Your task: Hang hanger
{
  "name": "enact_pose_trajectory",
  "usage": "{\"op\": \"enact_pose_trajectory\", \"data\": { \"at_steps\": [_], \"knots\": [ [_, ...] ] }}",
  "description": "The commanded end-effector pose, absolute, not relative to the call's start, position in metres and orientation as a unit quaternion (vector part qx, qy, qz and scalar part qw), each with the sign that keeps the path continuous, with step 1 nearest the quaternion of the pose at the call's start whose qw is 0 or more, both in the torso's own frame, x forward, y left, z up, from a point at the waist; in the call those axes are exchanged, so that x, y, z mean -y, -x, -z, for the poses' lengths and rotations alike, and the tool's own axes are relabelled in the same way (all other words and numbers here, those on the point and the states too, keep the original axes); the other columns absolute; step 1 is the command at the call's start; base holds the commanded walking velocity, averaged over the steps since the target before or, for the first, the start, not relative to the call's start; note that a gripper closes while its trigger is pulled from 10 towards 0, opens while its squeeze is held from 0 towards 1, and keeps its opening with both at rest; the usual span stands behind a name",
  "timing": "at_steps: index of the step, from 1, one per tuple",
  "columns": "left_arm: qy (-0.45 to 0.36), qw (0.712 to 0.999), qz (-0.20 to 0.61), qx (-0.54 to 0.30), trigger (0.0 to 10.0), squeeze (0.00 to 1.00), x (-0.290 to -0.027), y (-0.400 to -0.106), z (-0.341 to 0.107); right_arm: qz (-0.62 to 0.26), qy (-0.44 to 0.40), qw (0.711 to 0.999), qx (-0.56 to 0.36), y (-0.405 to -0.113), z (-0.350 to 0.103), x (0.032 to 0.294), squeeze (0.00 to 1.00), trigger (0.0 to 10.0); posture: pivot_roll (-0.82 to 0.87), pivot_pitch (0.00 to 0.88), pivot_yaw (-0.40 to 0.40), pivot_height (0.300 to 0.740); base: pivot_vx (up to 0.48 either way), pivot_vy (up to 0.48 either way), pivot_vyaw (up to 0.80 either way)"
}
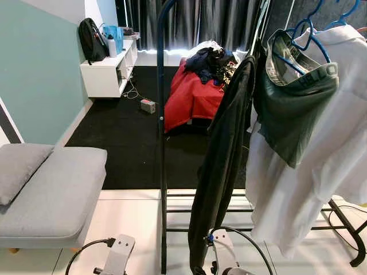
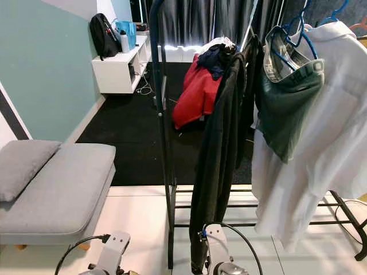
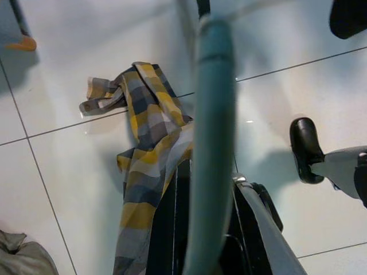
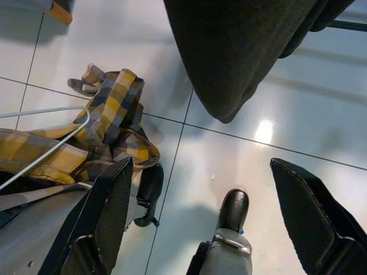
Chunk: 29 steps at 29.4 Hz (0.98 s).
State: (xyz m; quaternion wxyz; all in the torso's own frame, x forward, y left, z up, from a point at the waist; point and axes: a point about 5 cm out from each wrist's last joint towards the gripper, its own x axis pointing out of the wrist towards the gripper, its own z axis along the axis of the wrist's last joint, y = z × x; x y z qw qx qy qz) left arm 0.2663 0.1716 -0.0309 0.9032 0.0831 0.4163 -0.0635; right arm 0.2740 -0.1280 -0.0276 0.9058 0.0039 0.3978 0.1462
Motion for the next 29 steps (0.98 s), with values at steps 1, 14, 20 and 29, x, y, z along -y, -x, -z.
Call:
{"op": "enact_pose_trajectory", "data": {
  "at_steps": [1, 14, 20, 29],
  "knots": [
    [-0.081, 0.900, 0.045, -0.425, 10.0, 0.00, -0.1799, -0.2610, 0.0342, -0.146, -0.010, 0.901, -0.409, -0.2677, 0.0329, 0.1270, 0.00, 10.0, 0.09, 0.114, -0.008, 0.740, 0.000, 0.000, 0.00],
    [-0.066, 0.905, 0.034, -0.418, 10.0, 0.00, -0.1807, -0.2640, 0.0319, -0.143, -0.010, 0.902, -0.407, -0.2688, 0.0322, 0.1280, 0.00, 10.0, 0.09, 0.108, -0.007, 0.740, 0.000, 0.000, 0.00],
    [-0.070, 0.898, 0.045, -0.431, 10.0, 0.00, -0.1796, -0.2625, 0.0339, -0.142, -0.011, 0.903, -0.406, -0.2696, 0.0316, 0.1273, 0.00, 10.0, 0.09, 0.108, -0.005, 0.740, 0.000, 0.000, 0.00],
    [-0.058, 0.899, 0.055, -0.431, 10.0, 0.00, -0.1751, -0.2635, 0.0336, -0.137, -0.009, 0.902, -0.409, -0.2702, 0.0314, 0.1296, 0.00, 10.0, 0.09, 0.110, -0.008, 0.740, 0.000, 0.000, 0.00]
  ]
}}
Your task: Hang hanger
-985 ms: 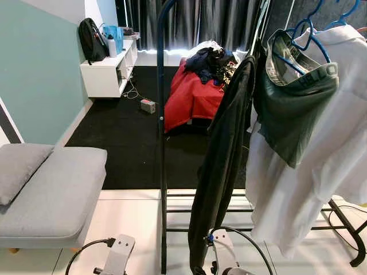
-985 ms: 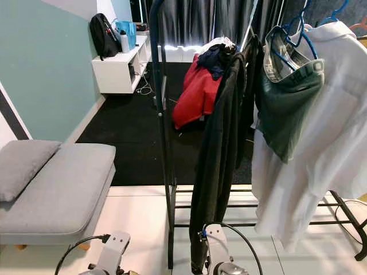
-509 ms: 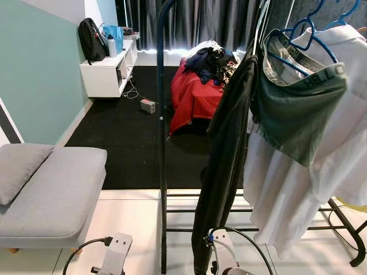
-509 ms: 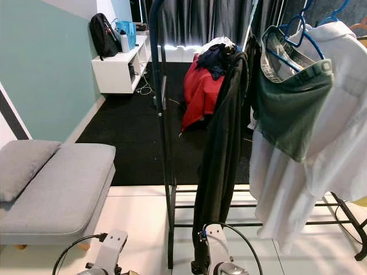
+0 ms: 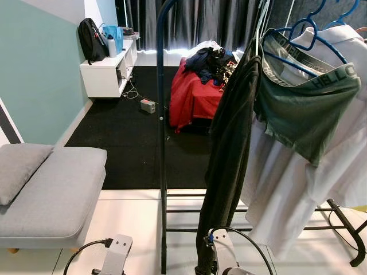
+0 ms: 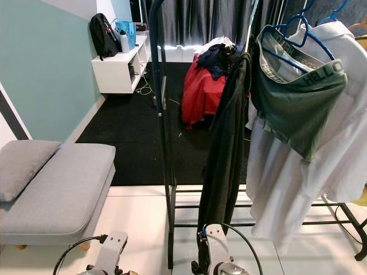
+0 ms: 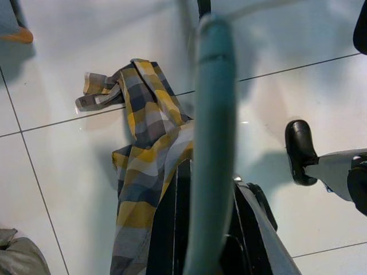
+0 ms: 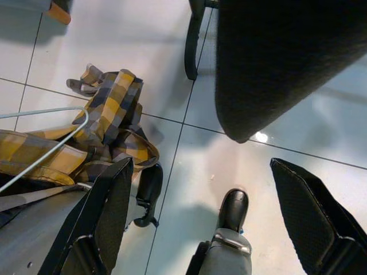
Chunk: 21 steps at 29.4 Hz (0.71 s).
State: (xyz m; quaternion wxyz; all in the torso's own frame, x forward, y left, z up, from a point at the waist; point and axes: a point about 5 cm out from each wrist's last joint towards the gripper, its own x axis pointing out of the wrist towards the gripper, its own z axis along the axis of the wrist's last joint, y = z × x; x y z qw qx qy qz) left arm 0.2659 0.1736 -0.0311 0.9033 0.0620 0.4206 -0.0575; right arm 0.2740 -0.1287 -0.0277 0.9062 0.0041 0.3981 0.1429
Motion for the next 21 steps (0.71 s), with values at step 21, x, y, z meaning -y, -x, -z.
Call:
{"op": "enact_pose_trajectory", "data": {
  "at_steps": [21],
  "knots": [
    [-0.057, 0.898, 0.061, -0.432, 10.0, 0.00, -0.1714, -0.2652, 0.0327, -0.128, -0.006, 0.905, -0.407, -0.2731, 0.0291, 0.1340, 0.00, 10.0, 0.08, 0.107, 0.000, 0.740, 0.000, 0.000, 0.00]
  ]
}}
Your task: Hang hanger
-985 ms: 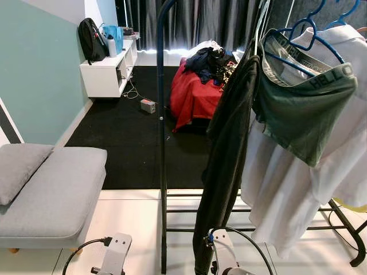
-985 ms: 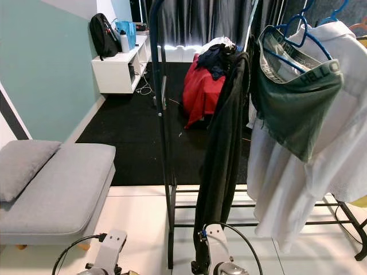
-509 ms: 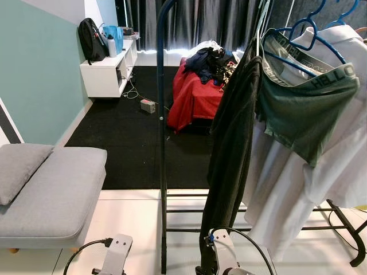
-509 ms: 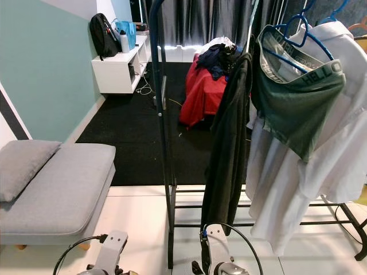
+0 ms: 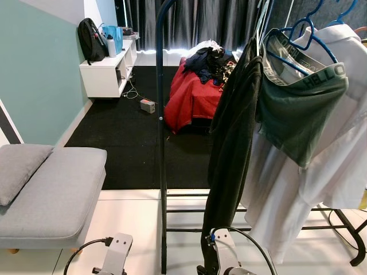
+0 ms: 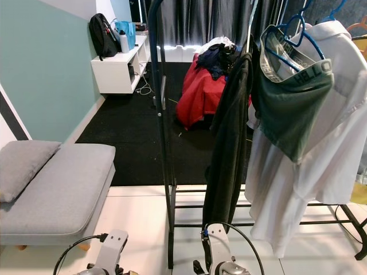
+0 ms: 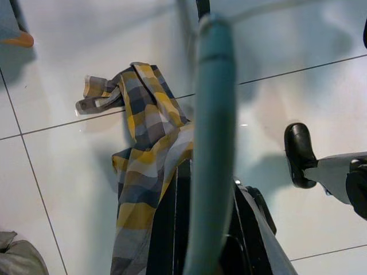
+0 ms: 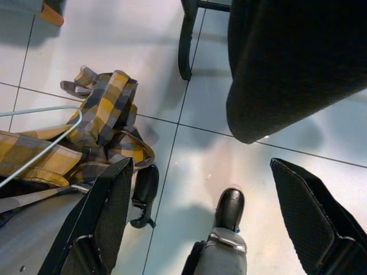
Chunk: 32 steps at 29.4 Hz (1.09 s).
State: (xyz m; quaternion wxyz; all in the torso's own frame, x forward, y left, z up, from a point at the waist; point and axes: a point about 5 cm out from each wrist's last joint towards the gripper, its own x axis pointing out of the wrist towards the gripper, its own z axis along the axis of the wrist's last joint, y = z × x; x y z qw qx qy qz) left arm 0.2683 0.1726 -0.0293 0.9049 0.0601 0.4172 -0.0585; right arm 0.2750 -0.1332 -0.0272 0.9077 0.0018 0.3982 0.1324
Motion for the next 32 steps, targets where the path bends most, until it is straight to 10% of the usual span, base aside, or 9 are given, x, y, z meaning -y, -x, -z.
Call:
{"op": "enact_pose_trajectory", "data": {
  "at_steps": [1, 32],
  "knots": [
    [-0.059, 0.898, 0.062, -0.431, 10.0, 0.00, -0.1703, -0.2653, 0.0327, -0.128, -0.005, 0.904, -0.407, -0.2732, 0.0291, 0.1343, 0.00, 10.0, 0.09, 0.109, -0.005, 0.740, 0.000, 0.000, 0.00],
    [-0.064, 0.897, 0.059, -0.434, 10.0, 0.00, -0.1695, -0.2676, 0.0320, -0.108, 0.001, 0.910, -0.400, -0.2763, 0.0268, 0.1407, 0.00, 10.0, 0.09, 0.148, 0.001, 0.740, 0.000, 0.000, 0.00]
  ]
}}
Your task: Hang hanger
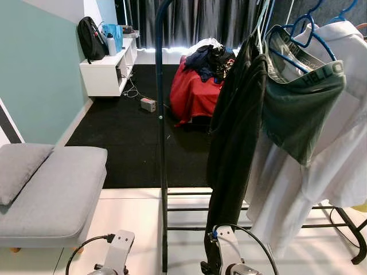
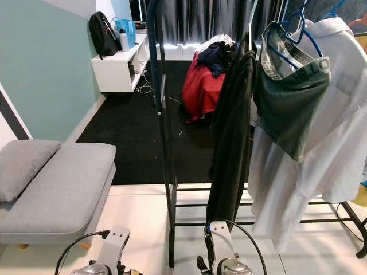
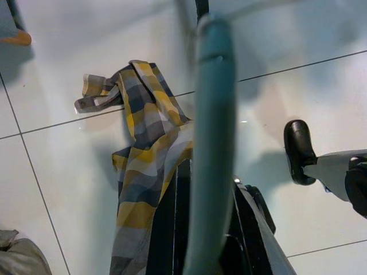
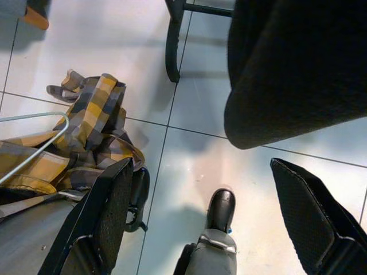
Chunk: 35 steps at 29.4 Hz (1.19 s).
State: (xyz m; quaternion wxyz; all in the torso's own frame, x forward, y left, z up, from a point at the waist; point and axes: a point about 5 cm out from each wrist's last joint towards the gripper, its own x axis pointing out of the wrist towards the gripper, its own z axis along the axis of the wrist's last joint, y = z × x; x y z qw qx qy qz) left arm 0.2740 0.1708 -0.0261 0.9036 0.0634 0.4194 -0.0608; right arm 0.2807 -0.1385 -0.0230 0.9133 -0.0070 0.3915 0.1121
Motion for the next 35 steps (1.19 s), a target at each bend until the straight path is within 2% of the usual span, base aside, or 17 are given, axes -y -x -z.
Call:
{"op": "enact_pose_trajectory", "data": {
  "at_steps": [1, 35],
  "knots": [
    [-0.065, 0.897, 0.059, -0.433, 10.0, 0.00, -0.169, -0.268, 0.032, -0.107, -0.001, 0.911, -0.399, -0.276, 0.027, 0.141, 0.00, 10.0, 0.09, 0.143, 0.001, 0.740, 0.000, 0.000, 0.00],
    [-0.051, 0.895, 0.074, -0.437, 10.0, 0.00, -0.157, -0.266, 0.034, -0.101, -0.018, 0.913, -0.395, -0.275, 0.027, 0.150, 0.00, 10.0, 0.07, 0.107, -0.039, 0.740, 0.000, 0.000, 0.00]
  ]
}}
